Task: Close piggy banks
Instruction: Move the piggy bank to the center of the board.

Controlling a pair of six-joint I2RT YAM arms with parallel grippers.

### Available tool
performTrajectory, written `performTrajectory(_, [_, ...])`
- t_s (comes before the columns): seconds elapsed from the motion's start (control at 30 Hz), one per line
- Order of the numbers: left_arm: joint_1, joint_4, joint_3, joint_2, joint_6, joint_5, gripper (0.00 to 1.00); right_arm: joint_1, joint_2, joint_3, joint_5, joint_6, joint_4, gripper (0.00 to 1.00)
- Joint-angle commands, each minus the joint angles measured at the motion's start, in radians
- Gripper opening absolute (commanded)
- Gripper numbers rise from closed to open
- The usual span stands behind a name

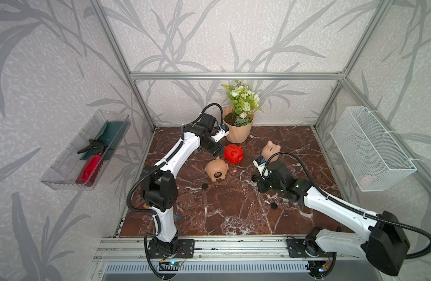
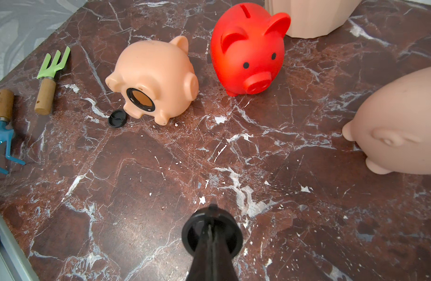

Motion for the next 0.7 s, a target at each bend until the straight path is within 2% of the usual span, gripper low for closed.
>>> performTrajectory(0.0, [0.001, -0.143, 0.104, 0.065, 0.086, 0.022, 0.76, -0.008, -0.014, -0.005, -0.059, 0.001, 0.024, 0.0])
performTrajectory(0.23, [0.001, -0.329, 0.215, 0.188, 0.142, 0.024, 0.77, -0.009, -0.007, 0.005, -0.096, -0.003, 0.009, 0.0])
performTrajectory(0.4, [0.001, -0.317, 0.193, 0.195, 0.165, 0.105, 0.82, -0.01, -0.018, 0.001, -0.094, -0.013, 0.013, 0.0])
performTrajectory(0.5, [0.008, -0.284, 0.168, 0.209, 0.155, 0.103, 0.82, -0.01, -0.016, 0.008, -0.096, -0.015, 0.005, 0.0])
performTrajectory(0.6, [0.03, -0.353, 0.211, 0.258, 0.17, 0.189, 0.82, -0.011, -0.015, 0.014, -0.094, -0.015, -0.008, 0.0])
performTrajectory(0.67, [0.036, -0.371, 0.228, 0.28, 0.15, 0.193, 0.83, -0.013, -0.007, 0.021, -0.084, -0.016, -0.022, 0.0])
